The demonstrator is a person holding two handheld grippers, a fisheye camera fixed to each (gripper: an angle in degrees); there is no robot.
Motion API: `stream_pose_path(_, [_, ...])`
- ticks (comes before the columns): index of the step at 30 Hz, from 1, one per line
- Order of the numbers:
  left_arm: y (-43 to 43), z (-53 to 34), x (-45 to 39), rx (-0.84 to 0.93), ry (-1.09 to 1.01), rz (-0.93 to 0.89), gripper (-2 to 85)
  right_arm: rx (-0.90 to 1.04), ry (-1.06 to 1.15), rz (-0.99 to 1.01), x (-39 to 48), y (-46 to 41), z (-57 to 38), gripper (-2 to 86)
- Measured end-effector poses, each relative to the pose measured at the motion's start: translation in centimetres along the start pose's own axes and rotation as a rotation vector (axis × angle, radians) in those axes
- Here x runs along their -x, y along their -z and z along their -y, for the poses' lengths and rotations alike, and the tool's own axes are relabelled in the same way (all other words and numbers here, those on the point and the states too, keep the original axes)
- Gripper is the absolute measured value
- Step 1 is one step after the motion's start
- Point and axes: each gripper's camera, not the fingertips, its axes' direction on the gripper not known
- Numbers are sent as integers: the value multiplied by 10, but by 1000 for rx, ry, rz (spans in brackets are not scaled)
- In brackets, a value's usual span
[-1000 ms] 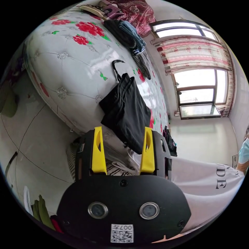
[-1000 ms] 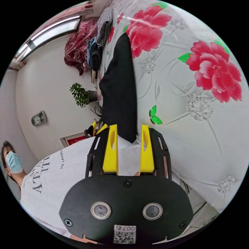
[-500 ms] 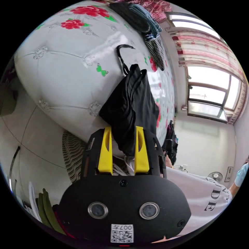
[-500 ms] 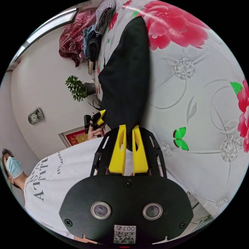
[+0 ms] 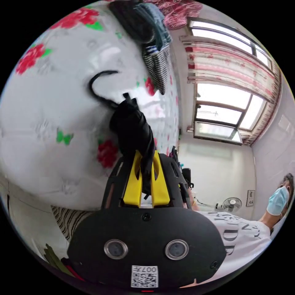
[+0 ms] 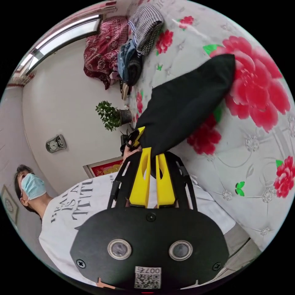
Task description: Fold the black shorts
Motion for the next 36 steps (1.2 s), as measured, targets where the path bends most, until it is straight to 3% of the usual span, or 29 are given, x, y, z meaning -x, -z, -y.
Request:
stream_pose_path(7, [22, 162, -94, -54, -198, -95, 22, -41, 279, -29, 166, 10, 147, -3])
stream_pose_path(12, [84, 277, -190, -234, -445, -94, 19, -96, 576, -127, 303, -23, 231, -3])
stream_pose_path(16, [112, 332, -201, -324, -463, -54, 23, -140, 630, -116, 351, -78, 296, -2])
stream_pose_path(20, [103, 380, -137, -328, -304, 111, 47, -166, 571, -252, 334, -146, 342, 3])
stream_pose_path(23, [76, 370, -65, -302, -189, 338, 71, -122, 491, -431, 284, -198, 357, 13])
stream_pose_path(26, [41, 321, -16, -258, -210, 525, 77, -25, 465, -591, 224, -229, 331, 18])
stream_pose_path(32, [-82, 166, 14, -77, -466, 889, 79, 190, 451, -1082, 110, -240, 175, 17])
stream_pose_path(36, [-179, 83, 12, 119, -581, 909, 64, 357, 286, -1305, 53, -220, 45, 10])
